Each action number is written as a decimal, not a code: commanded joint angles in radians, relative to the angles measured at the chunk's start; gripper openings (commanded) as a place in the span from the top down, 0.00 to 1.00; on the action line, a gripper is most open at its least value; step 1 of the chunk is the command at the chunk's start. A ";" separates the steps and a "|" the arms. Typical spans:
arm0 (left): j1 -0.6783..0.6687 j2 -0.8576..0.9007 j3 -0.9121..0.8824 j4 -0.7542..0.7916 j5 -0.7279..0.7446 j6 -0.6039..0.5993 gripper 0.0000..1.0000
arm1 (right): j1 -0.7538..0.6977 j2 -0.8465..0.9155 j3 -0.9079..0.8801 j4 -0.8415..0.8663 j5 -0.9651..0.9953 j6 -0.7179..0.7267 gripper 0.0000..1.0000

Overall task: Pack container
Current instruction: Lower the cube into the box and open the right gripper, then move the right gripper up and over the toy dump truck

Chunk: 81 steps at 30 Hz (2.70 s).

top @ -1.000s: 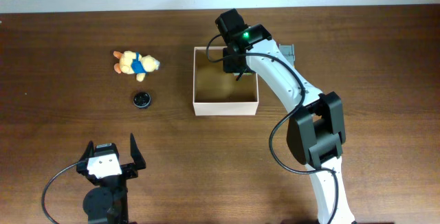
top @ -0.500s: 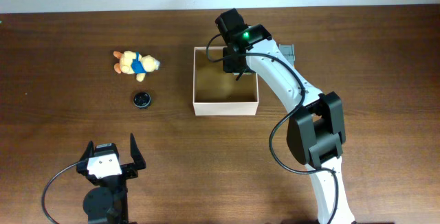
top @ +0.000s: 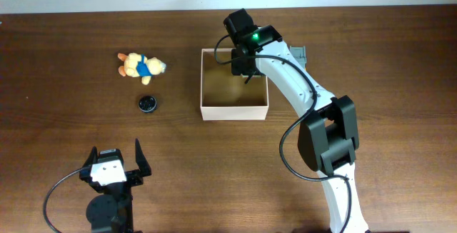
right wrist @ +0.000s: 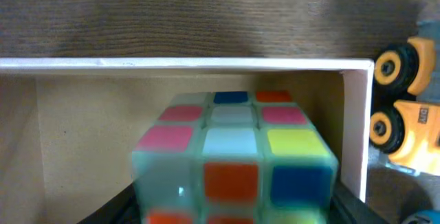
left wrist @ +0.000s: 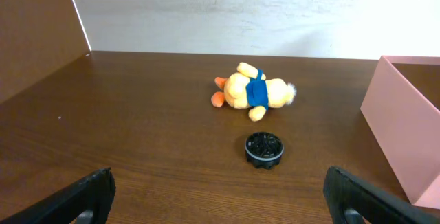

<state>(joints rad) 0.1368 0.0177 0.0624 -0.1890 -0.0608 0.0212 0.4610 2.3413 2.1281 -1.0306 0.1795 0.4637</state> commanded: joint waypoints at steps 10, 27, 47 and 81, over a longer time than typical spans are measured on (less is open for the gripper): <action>-0.004 0.000 -0.007 0.006 -0.011 -0.006 0.01 | 0.004 0.007 0.015 0.004 0.014 0.002 0.33; -0.004 0.000 -0.007 0.006 -0.011 -0.006 0.01 | 0.067 -0.002 0.025 0.071 -0.180 -0.179 0.30; -0.004 0.001 -0.007 0.006 -0.011 -0.006 0.01 | 0.041 -0.052 0.470 -0.194 0.064 -0.310 0.01; -0.004 0.000 -0.007 0.006 -0.011 -0.006 0.01 | -0.349 0.007 0.107 -0.094 -0.172 -0.329 0.07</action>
<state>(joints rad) 0.1368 0.0177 0.0624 -0.1890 -0.0608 0.0212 0.1020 2.3451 2.2547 -1.1530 0.0223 0.1440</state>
